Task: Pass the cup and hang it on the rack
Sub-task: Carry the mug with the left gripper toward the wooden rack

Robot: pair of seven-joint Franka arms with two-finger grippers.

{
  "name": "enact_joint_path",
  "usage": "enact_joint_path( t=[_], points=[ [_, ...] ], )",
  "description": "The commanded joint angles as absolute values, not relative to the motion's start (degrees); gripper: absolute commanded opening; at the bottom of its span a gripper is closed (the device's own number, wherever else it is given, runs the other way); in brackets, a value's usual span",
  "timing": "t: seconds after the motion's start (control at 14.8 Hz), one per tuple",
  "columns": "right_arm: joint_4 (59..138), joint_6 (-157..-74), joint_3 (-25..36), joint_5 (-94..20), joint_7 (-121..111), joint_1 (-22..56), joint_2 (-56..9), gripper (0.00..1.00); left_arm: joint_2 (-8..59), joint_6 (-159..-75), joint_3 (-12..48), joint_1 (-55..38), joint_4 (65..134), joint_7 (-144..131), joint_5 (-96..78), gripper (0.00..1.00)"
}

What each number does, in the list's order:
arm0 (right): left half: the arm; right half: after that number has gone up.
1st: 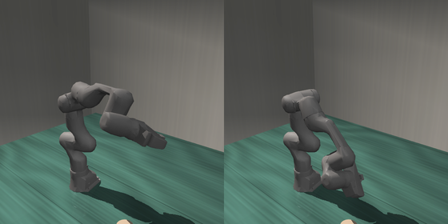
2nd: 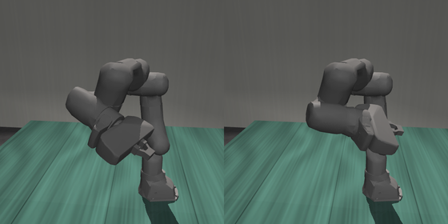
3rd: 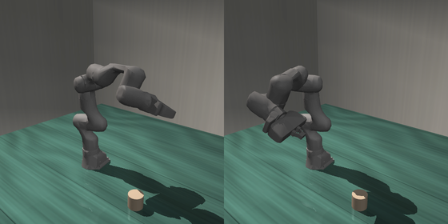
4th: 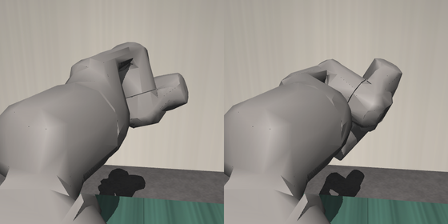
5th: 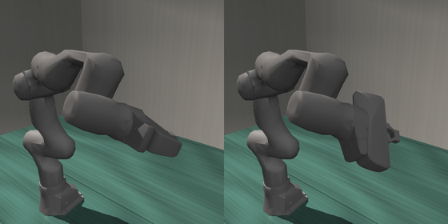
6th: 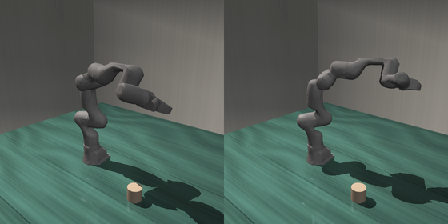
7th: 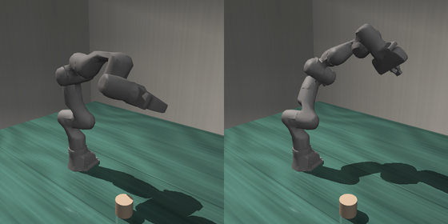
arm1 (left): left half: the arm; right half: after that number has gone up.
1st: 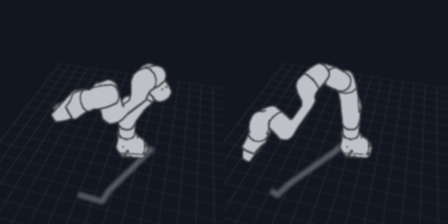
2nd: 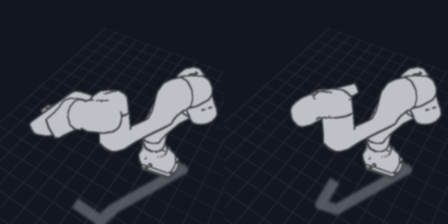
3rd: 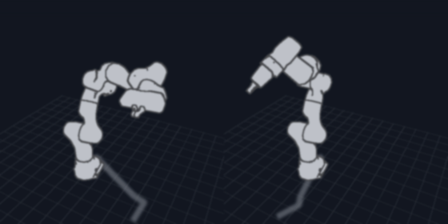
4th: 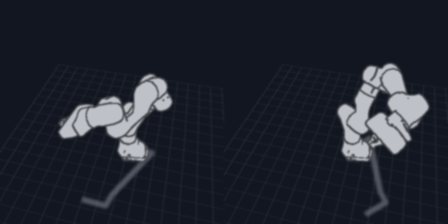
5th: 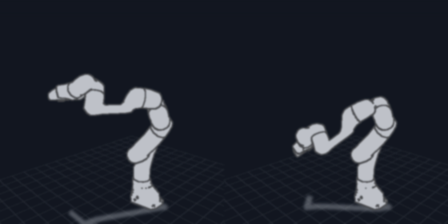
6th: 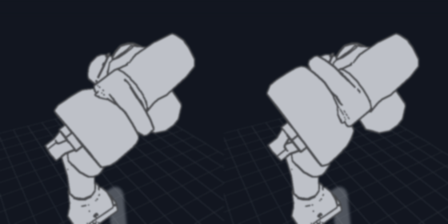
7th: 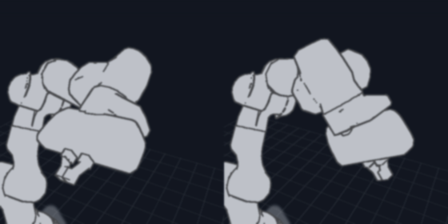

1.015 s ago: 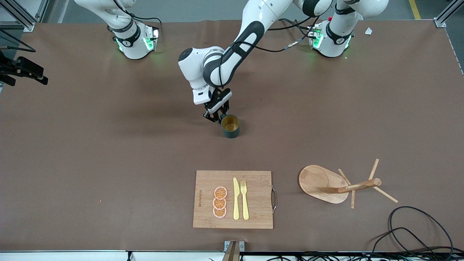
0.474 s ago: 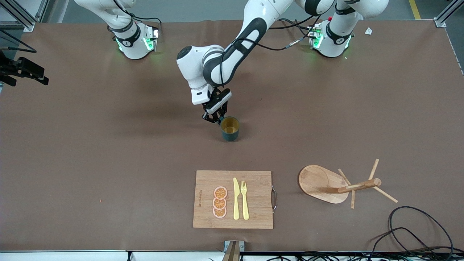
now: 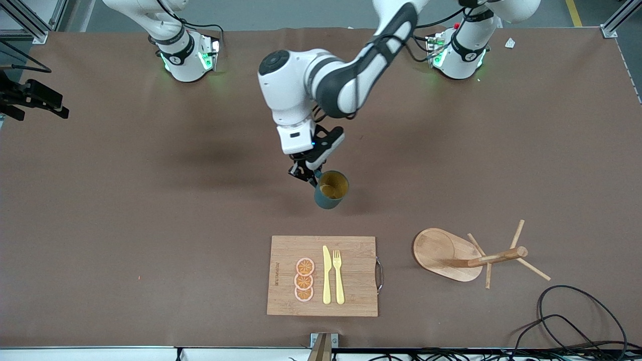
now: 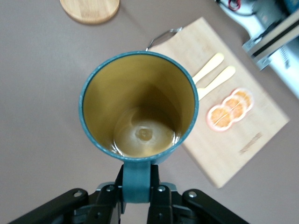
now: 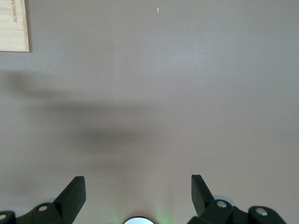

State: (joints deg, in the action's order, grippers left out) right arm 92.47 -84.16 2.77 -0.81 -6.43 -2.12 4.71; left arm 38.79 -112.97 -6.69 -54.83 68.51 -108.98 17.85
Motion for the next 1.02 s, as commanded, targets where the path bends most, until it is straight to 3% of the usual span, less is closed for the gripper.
enact_joint_path(
  t=[0.0,0.61,0.95],
  points=[
    [94.04,-84.55,2.81,-1.41,-7.03,-2.2,6.42,1.0,34.03,-112.24,-6.42,-51.43,69.96,-104.78,12.85,0.0],
    [94.04,-84.29,2.9,-1.41,-7.12,-2.11,6.42,1.0,27.6,-112.15,-6.5,-41.67,70.22,-92.74,2.81,0.0],
    [94.04,-84.29,2.9,-1.41,-7.12,-2.11,6.42,1.0,25.93,-107.76,-6.5,-38.76,70.31,-84.22,1.5,0.0]
  ],
)
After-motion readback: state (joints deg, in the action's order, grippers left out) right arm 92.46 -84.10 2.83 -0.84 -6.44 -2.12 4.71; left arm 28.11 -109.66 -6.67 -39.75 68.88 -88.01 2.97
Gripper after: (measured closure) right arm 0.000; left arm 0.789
